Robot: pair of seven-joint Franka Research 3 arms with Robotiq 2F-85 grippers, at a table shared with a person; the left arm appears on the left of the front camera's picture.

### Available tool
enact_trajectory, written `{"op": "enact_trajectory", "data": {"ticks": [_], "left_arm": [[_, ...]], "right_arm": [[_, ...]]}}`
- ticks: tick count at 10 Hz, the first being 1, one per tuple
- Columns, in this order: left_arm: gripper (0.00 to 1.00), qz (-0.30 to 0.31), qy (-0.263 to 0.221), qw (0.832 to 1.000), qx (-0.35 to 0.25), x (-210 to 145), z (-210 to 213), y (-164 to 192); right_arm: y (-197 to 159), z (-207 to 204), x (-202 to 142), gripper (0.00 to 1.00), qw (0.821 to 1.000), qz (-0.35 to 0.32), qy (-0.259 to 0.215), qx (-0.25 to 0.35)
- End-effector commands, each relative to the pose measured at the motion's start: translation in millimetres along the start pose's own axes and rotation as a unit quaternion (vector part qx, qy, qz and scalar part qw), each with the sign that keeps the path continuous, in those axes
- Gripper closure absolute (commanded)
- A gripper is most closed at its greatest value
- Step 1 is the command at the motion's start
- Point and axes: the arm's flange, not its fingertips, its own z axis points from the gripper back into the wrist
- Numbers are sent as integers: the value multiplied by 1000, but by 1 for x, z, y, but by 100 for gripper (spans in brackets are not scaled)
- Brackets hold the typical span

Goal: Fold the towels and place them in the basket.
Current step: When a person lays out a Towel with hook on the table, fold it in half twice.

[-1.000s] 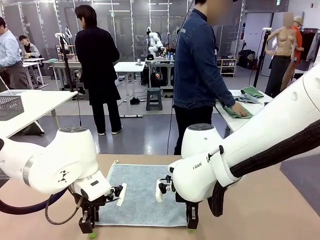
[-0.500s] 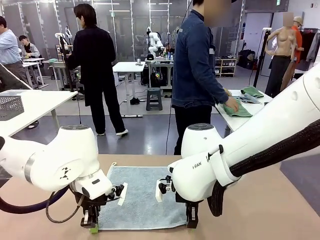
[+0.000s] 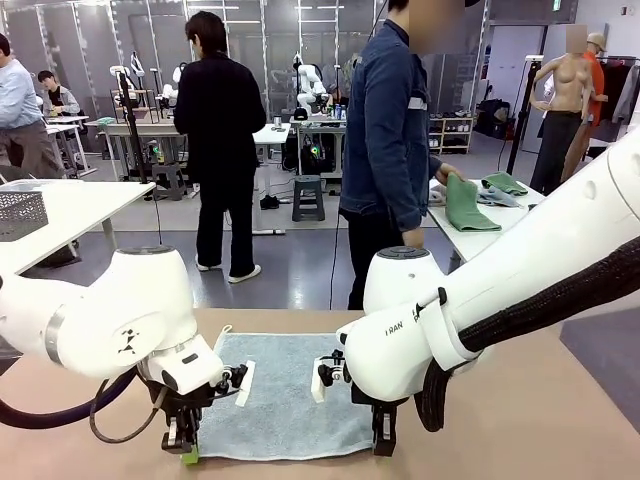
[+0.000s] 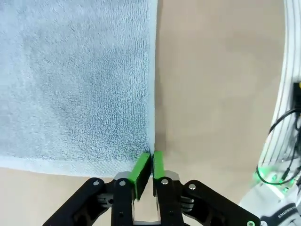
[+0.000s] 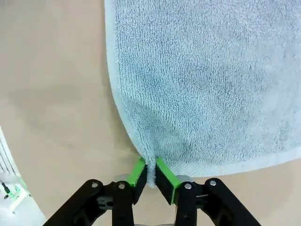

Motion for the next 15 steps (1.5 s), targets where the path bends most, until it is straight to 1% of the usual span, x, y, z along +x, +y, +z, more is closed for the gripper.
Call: {"op": "enact_trajectory", "data": {"ticks": [1,3,4,5,6,7,8,10,11,12,13,15], "left_arm": [[100,-9,-30,999,16,-7,36,-25],[100,-13,-53,998,39,-10,66,-45],[100,-11,-40,998,47,-9,75,-53],[100,-13,-40,998,55,-11,85,-61],[100,-19,-48,997,65,-13,94,-71],[100,-25,-46,996,76,-15,100,-79],[100,-25,-52,995,85,-16,105,-80],[100,-24,-59,994,92,-12,118,-67],[100,-24,-58,994,91,-8,124,-51],[100,-27,-50,993,99,-6,125,-38],[100,-25,-44,994,93,-4,127,-25],[100,-24,-44,994,99,-1,132,0]], "right_arm": [[18,22,0,100,1000,3,2,0],[38,50,1,100,1000,7,0,-23],[46,63,1,100,999,5,-7,-33],[56,75,0,100,999,7,-18,-48],[67,85,0,100,998,12,-29,-55],[78,94,1,100,997,15,-38,-61],[84,103,3,100,996,19,-42,-79],[73,123,12,100,994,24,-29,-102],[54,131,23,100,995,34,-19,-89],[36,133,29,100,996,26,-7,-87],[17,137,34,100,996,21,4,-82],[-13,141,40,100,997,25,8,-72]]}}
